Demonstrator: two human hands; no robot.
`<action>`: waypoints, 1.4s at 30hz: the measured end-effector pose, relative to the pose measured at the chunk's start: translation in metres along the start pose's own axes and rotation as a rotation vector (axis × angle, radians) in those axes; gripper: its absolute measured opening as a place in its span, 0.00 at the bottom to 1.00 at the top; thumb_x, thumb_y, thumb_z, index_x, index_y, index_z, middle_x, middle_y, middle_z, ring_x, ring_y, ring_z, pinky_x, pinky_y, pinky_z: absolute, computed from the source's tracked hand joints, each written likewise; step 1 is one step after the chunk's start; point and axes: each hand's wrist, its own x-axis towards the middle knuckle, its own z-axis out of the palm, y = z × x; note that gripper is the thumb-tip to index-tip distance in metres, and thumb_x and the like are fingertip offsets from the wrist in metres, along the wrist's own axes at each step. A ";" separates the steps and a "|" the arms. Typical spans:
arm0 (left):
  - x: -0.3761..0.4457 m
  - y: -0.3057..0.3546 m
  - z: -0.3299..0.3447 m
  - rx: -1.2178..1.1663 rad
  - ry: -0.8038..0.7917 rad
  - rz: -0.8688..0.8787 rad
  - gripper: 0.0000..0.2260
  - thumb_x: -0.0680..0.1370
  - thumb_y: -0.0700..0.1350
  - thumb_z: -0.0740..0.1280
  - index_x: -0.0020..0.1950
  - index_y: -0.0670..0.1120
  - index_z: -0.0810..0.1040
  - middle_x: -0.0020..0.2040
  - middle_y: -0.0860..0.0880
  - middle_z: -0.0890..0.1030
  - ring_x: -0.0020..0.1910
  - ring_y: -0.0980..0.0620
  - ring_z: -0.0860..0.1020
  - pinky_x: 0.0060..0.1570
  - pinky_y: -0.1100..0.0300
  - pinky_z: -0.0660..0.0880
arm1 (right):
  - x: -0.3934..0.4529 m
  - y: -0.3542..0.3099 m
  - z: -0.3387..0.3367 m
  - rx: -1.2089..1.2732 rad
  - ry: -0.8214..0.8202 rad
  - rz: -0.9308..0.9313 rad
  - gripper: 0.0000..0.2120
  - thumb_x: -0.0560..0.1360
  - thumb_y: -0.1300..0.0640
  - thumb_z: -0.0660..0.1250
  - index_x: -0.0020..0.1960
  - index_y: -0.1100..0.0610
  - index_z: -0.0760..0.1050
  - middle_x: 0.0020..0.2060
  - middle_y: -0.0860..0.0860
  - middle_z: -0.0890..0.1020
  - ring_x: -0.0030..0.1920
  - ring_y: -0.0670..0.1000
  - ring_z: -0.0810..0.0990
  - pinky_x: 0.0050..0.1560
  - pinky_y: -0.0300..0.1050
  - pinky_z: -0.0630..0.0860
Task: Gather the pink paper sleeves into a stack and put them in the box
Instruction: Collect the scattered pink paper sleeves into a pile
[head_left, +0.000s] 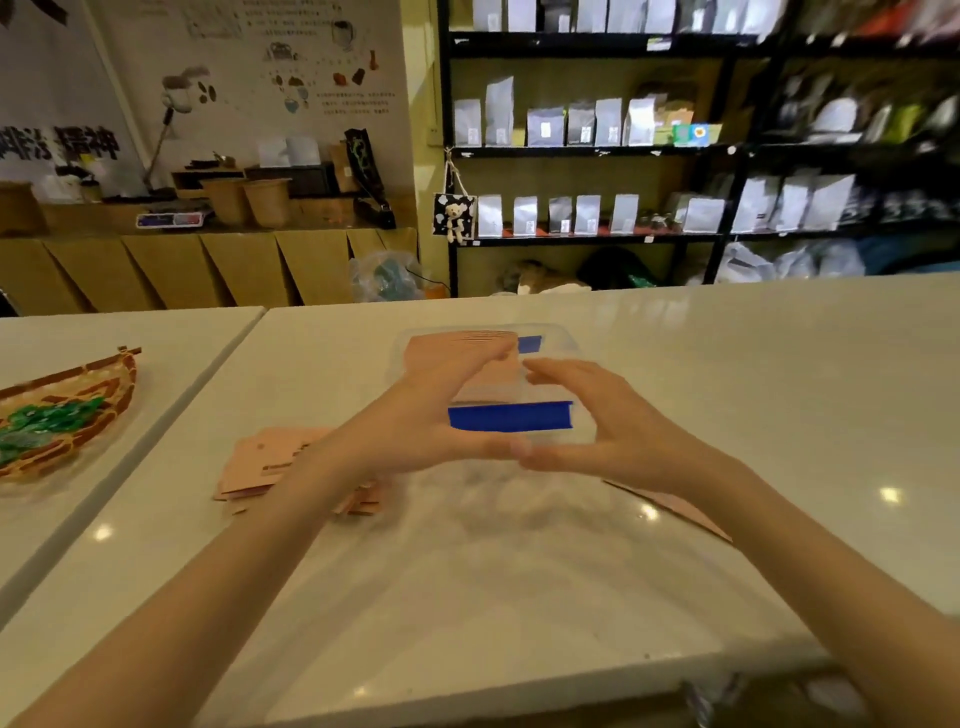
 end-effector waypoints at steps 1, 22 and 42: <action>0.009 0.005 0.008 0.006 -0.028 0.011 0.37 0.64 0.64 0.67 0.69 0.62 0.55 0.72 0.62 0.59 0.68 0.63 0.58 0.65 0.62 0.58 | -0.009 0.008 -0.008 -0.018 0.025 0.048 0.38 0.63 0.36 0.68 0.69 0.40 0.56 0.69 0.42 0.66 0.66 0.44 0.63 0.67 0.48 0.62; 0.073 0.024 0.113 0.094 -0.385 -0.114 0.33 0.71 0.55 0.66 0.71 0.54 0.55 0.72 0.54 0.61 0.69 0.53 0.62 0.67 0.57 0.60 | -0.106 0.119 -0.027 -0.356 0.065 0.289 0.44 0.57 0.26 0.56 0.66 0.50 0.66 0.69 0.47 0.67 0.71 0.48 0.56 0.70 0.49 0.48; 0.055 0.042 0.066 -0.002 0.049 0.025 0.35 0.63 0.56 0.72 0.66 0.57 0.60 0.58 0.58 0.74 0.59 0.56 0.68 0.63 0.53 0.67 | -0.084 0.080 -0.069 -0.202 0.277 0.086 0.27 0.59 0.41 0.69 0.57 0.45 0.74 0.59 0.38 0.71 0.65 0.41 0.62 0.67 0.42 0.51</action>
